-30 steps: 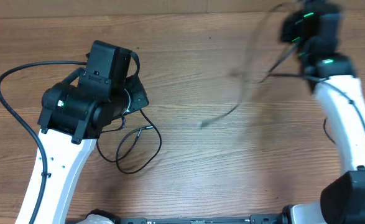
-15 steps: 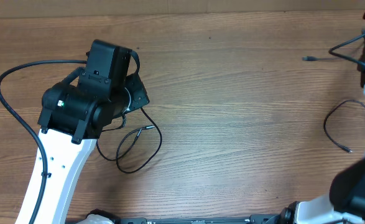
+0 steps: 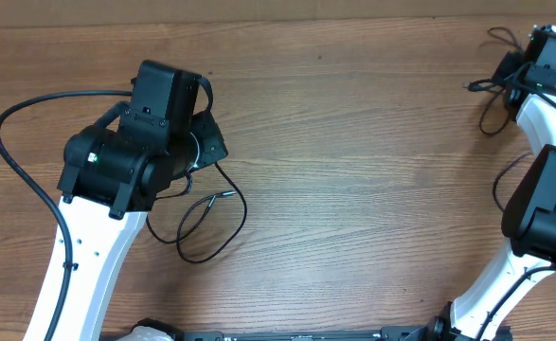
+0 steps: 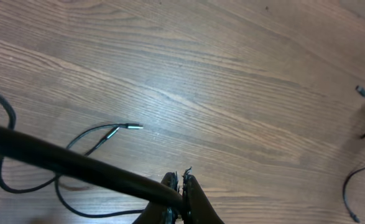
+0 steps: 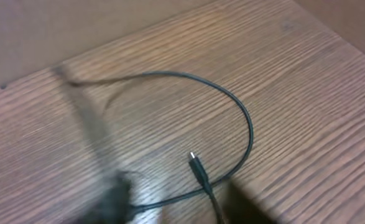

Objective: Untangle cables

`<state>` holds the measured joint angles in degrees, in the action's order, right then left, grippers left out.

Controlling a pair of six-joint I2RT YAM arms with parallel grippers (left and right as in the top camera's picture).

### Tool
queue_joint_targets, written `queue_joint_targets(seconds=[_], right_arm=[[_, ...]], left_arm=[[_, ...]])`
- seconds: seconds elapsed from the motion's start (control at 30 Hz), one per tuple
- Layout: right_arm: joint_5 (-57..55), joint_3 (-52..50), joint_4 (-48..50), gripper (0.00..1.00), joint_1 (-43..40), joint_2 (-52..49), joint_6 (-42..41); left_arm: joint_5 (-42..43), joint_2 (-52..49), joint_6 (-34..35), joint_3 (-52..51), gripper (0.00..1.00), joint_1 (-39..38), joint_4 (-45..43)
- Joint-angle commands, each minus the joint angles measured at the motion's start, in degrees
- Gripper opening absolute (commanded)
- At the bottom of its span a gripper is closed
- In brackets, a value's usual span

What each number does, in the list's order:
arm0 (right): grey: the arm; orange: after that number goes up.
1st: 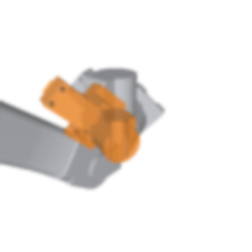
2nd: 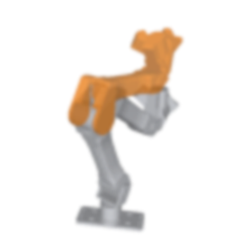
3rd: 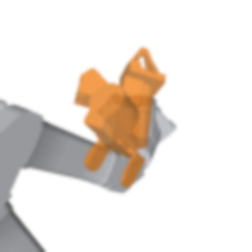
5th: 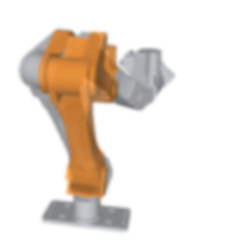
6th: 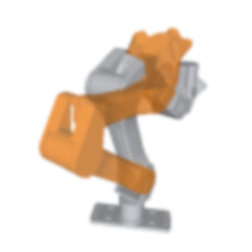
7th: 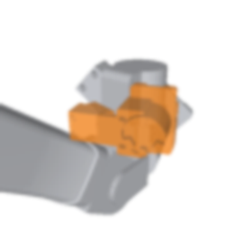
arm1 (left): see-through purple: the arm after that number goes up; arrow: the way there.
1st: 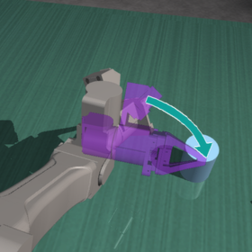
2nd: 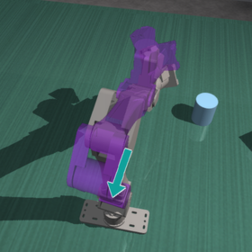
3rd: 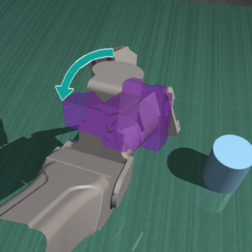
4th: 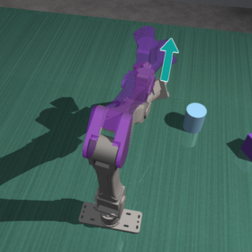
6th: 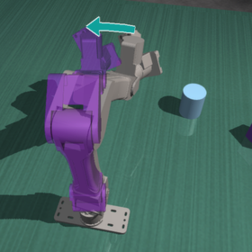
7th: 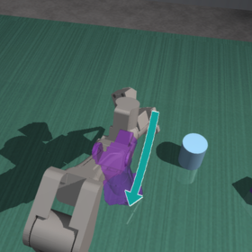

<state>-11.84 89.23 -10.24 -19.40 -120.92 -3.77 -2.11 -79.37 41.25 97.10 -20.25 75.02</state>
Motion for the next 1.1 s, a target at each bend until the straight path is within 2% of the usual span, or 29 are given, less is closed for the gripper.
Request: queue_joint_targets(seconds=[0.0, 0.1, 0.23, 0.33, 0.43, 0.57, 0.63, 0.67, 0.7, 0.73, 0.87, 1.07], right_arm=[[-0.1, 1.7, -2.3, 1.00, 0.2, 3.0, -2.3], [0.1, 3.3, -7.5, 1.00, 0.6, 6.3, -2.3], [0.2, 3.6, -14.9, 1.00, 1.0, 14.2, -2.5], [1.4, 3.5, -22.3, 1.00, 1.0, 20.0, -8.6], [5.4, 3.5, -28.0, 1.00, 1.0, 24.7, -13.5], [8.9, 3.5, -30.5, 1.00, 1.0, 29.8, -19.8], [12.4, 3.5, -31.8, 1.00, 1.0, 31.8, -22.6], [15.4, 3.5, -33.1, 1.00, 1.0, 32.8, -23.6], [18.4, 3.5, -34.3, 1.00, 1.0, 33.6, -23.7], [20.8, 3.5, -35.9, 1.00, 1.0, 34.2, -23.7], [22.9, 3.5, -44.2, 1.00, 1.0, 35.3, -23.6], [25.0, 3.2, -59.7, 1.00, 1.6, 35.3, -23.6]], left_arm=[[0.0, -0.2, 5.0, -0.7, 0.05, -0.4, -1.6], [0.3, -1.3, 6.2, -0.7, 0.04, -0.4, -4.3], [3.8, -4.3, 4.4, -0.7, 0.04, -0.5, -14.5], [11.1, -6.9, 3.5, -0.7, 0.04, -0.5, -24.9], [21.8, -10.5, 3.5, -0.7, 0.05, -1.8, -33.2], [24.6, -15.6, 3.5, -0.7, 0.24, -5.3, -32.4], [24.6, -18.3, 3.5, -0.7, 0.38, -7.2, -29.7], [24.6, -19.4, 2.8, -0.7, 0.53, -7.8, -28.3], [24.6, -20.8, 0.9, -0.7, 0.80, -8.5, -26.6], [24.3, -21.8, -0.7, -0.7, 1.00, -8.9, -25.0], [20.9, -23.4, -1.9, -0.6, 1.00, -8.7, -18.4], [15.2, -18.2, -5.4, -0.5, 1.00, -6.3, -10.6]])
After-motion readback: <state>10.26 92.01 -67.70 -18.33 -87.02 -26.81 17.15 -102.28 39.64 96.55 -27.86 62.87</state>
